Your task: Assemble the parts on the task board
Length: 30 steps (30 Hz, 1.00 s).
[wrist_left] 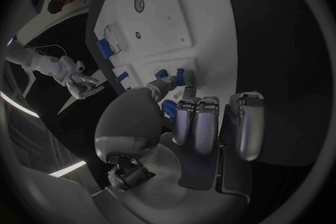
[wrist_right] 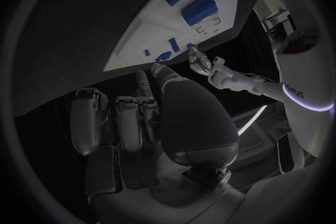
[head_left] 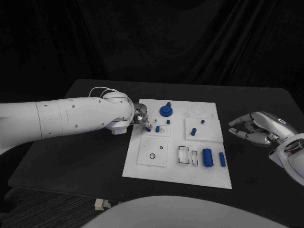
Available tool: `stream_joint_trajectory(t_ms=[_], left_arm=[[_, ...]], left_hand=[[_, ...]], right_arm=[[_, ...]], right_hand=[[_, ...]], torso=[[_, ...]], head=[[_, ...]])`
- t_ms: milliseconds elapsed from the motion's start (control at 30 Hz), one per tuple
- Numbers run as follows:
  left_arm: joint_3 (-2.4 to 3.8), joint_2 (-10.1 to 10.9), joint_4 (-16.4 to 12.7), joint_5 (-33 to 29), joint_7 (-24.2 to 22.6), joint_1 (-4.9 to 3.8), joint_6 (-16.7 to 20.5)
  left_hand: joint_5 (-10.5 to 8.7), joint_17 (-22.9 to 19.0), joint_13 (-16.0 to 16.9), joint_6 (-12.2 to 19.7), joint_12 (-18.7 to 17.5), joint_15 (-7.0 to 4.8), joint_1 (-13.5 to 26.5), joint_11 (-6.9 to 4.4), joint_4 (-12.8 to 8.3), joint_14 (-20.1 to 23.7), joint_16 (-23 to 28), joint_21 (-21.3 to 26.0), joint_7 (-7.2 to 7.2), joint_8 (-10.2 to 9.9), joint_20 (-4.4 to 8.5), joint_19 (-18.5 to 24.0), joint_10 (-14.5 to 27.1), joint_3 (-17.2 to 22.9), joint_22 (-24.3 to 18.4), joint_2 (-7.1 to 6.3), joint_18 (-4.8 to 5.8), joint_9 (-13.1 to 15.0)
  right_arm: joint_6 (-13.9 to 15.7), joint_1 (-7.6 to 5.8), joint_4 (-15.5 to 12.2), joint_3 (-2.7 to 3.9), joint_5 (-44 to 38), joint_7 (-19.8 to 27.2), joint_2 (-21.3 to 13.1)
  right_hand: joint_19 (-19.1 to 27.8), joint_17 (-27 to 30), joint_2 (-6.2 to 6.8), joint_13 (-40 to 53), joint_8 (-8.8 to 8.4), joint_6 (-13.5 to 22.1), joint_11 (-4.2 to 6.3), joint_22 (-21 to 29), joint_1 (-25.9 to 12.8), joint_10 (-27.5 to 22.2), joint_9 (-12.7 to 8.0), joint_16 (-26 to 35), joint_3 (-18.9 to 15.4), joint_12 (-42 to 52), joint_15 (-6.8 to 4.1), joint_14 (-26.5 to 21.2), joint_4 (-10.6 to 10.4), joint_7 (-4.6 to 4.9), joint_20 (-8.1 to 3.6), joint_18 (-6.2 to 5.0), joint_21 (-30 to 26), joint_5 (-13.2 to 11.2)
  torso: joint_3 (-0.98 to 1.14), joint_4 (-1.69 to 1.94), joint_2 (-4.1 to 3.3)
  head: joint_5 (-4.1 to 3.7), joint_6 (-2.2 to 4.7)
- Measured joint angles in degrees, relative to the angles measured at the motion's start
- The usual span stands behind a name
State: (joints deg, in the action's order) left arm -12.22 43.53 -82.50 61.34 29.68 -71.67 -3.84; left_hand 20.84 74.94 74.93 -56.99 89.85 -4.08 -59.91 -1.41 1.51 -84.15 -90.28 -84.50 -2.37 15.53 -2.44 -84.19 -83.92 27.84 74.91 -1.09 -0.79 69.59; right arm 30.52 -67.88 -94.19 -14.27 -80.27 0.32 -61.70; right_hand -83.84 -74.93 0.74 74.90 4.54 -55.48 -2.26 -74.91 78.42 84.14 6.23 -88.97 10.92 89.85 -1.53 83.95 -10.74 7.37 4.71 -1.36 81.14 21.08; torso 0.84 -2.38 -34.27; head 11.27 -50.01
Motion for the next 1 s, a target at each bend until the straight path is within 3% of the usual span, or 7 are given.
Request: stream_joint_trajectory(t_ms=[100,167,267,533,667,833,1000], left_arm=[[0.02,0.0,0.0,0.0,0.1,0.0,-0.1],[0.04,0.0,0.0,0.0,0.2,0.0,-0.1],[0.02,0.0,0.0,0.0,0.3,0.0,-0.3],[-0.03,0.0,0.1,0.1,0.7,0.04,-0.6],[-0.02,0.0,0.1,0.1,0.9,0.04,-0.6],[-0.02,0.0,0.1,0.1,0.9,0.05,-0.6],[-0.02,0.0,0.2,0.1,0.8,0.05,-0.6]], left_hand=[[-0.17,0.0,0.0,0.0,0.0,0.0,0.0,0.0,0.1,0.0,0.0,0.2,-0.01,0.0,0.0,0.0,0.0,0.1,0.0,0.0,0.0,0.0],[-1.77,0.0,0.0,0.0,0.0,0.0,0.5,0.0,0.4,0.0,0.0,0.2,-0.01,-0.3,0.0,0.0,0.0,-0.1,0.0,0.32,0.0,0.0],[-7.79,0.0,0.0,-0.3,0.0,0.0,2.2,0.0,2.2,0.0,0.0,0.4,0.34,-0.4,0.0,0.0,0.0,-1.9,0.0,0.58,0.0,0.0],[-17.26,0.0,0.0,-1.1,0.0,0.21,9.7,0.0,11.1,0.2,0.0,0.7,0.04,-1.7,0.0,0.0,0.0,-11.9,0.0,0.61,0.0,-0.9],[-17.67,0.0,0.0,-1.3,0.0,0.2,11.5,0.19,14.3,0.2,0.0,1.0,-0.17,-1.9,-0.21,0.2,-0.2,-15.1,0.0,1.51,0.0,-1.0],[-17.07,0.0,0.0,-1.3,0.0,0.21,11.7,0.19,15.0,0.2,0.0,1.0,-0.16,-1.9,-0.21,0.2,-0.2,-15.8,0.0,1.73,0.0,-1.0],[-14.76,0.0,0.0,-1.4,0.0,0.21,10.7,0.19,14.9,0.2,0.0,1.0,-0.07,-1.9,-0.21,0.2,-0.2,-17.0,0.0,2.73,0.0,-0.6]], right_arm=[[0.0,0.0,0.0,0.0,0.0,0.0,0.0],[0.0,0.0,0.0,0.0,0.0,0.0,0.0],[0.0,0.01,0.0,0.0,0.0,0.0,0.0],[0.0,0.01,0.1,0.0,0.0,0.0,0.1],[0.0,0.01,0.1,0.0,0.0,0.0,0.1],[0.0,0.02,0.1,0.0,0.0,0.0,0.0],[0.0,0.03,0.2,0.0,0.0,0.0,0.1]], right_hand=[[0.0,0.0,0.0,0.0,0.0,0.0,0.0,0.0,0.0,0.0,0.0,0.0,0.0,0.0,0.0,0.0,0.0,0.0,0.0,0.0,0.0,0.0],[0.0,0.0,0.0,0.0,0.0,0.0,0.0,0.0,0.0,0.0,0.0,0.0,0.0,0.0,0.0,0.0,0.0,0.0,0.0,0.0,0.0,0.0],[0.0,0.0,0.0,0.0,0.0,0.0,0.0,0.0,0.0,0.0,0.0,0.0,0.0,0.0,0.0,0.0,0.0,0.0,0.0,0.0,0.0,0.0],[0.0,0.0,0.0,0.0,0.0,0.0,0.0,0.0,0.0,0.0,0.0,0.0,0.2,0.0,0.0,0.0,0.2,0.0,0.0,0.0,0.0,0.2],[0.0,0.0,0.0,0.0,0.0,0.0,0.0,0.0,0.0,0.0,0.0,0.0,0.2,0.0,0.0,0.0,0.2,0.0,0.0,0.0,0.0,0.2],[0.0,0.0,0.0,0.0,0.0,0.0,0.0,0.0,0.0,0.0,0.0,0.0,0.3,0.0,0.0,0.0,0.0,0.0,0.0,0.0,0.0,0.2],[0.0,0.0,0.0,0.0,0.0,0.0,0.0,0.0,0.0,0.0,0.0,0.0,0.3,-0.3,0.0,0.0,0.0,0.0,0.0,0.0,0.0,0.6]], torso=[[0.0,0.0,0.0],[0.0,0.0,0.0],[0.0,0.01,0.0],[-0.01,0.02,0.02],[-0.01,0.01,0.02],[-0.01,0.02,0.01],[-0.01,0.02,-0.01]], head=[[0.0,0.0],[0.0,0.0],[0.01,0.0],[0.08,0.0],[0.06,0.0],[0.0,0.0],[0.0,0.0]])
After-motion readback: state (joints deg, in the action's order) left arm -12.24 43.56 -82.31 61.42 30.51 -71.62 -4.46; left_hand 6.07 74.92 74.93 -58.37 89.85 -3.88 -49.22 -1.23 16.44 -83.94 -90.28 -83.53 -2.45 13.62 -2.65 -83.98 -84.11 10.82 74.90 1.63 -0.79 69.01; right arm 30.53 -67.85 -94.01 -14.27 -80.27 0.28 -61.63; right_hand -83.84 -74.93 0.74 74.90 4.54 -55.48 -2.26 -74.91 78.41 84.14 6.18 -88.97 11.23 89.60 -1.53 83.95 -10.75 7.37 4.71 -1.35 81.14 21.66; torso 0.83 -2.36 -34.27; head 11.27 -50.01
